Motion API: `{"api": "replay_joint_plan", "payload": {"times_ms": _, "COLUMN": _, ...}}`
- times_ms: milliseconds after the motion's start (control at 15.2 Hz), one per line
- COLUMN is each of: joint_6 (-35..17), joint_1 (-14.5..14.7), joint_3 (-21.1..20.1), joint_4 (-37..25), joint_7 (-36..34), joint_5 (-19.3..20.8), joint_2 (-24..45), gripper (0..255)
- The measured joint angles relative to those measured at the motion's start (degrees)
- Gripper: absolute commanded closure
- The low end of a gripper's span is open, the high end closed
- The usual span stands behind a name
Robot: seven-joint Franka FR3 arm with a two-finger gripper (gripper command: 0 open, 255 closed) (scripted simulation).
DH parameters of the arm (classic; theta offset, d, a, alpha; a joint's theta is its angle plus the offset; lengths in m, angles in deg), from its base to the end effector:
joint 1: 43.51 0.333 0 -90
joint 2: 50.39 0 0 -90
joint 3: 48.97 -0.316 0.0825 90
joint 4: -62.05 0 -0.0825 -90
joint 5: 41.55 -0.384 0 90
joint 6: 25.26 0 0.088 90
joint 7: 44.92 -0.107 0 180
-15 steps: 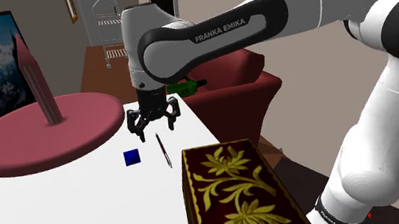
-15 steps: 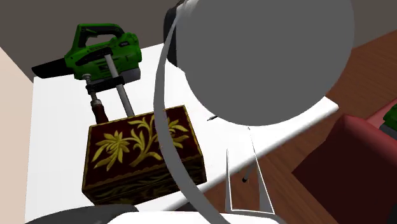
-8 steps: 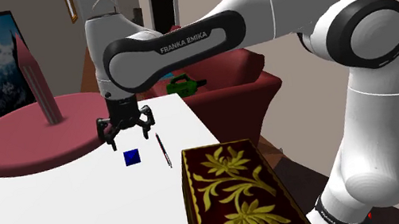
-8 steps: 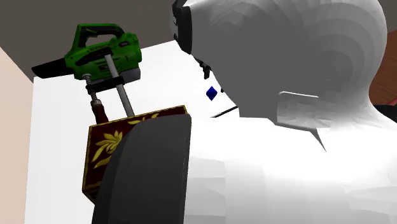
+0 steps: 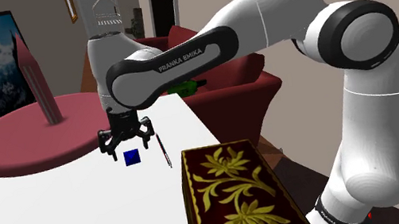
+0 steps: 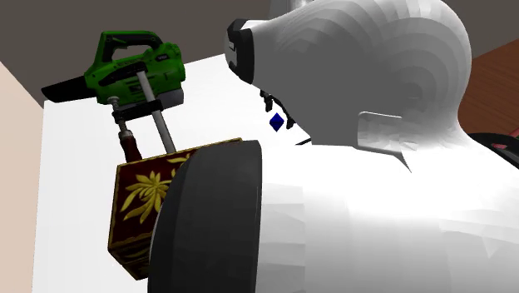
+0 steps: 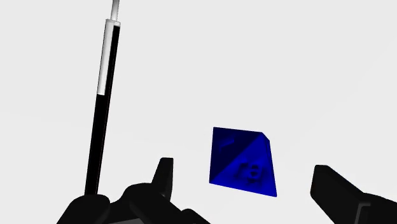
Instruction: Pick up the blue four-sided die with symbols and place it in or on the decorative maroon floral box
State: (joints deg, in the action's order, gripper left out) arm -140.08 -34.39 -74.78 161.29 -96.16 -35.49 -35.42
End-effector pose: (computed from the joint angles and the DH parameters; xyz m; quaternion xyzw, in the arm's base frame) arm 0.5336 0.3393 0.4434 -0.9915 0.1283 -0.0086 0.0187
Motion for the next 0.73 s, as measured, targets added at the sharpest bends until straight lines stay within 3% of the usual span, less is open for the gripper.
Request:
{"api": "replay_joint_plan", "payload": {"times_ms": 330, "joint_6": -0.2, "joint_1": 0.0, "joint_3": 0.0, "joint_4": 0.1, "joint_7": 0.0, "joint_5": 0.1, "joint_2": 0.1, "gripper": 0}}
{"api": "replay_joint_plan", "payload": {"times_ms": 396, "joint_6": -0.2, "joint_1": 0.0, "joint_3": 0.0, "joint_4": 0.1, "joint_7": 0.0, "joint_5": 0.1, "joint_2": 0.1, "gripper": 255}}
{"api": "replay_joint_plan", "payload": {"times_ms": 726, "joint_6": -0.2, "joint_1": 0.0, "joint_3": 0.0, "joint_4": 0.1, "joint_7": 0.0, "joint_5": 0.1, "joint_2": 0.1, "gripper": 255}}
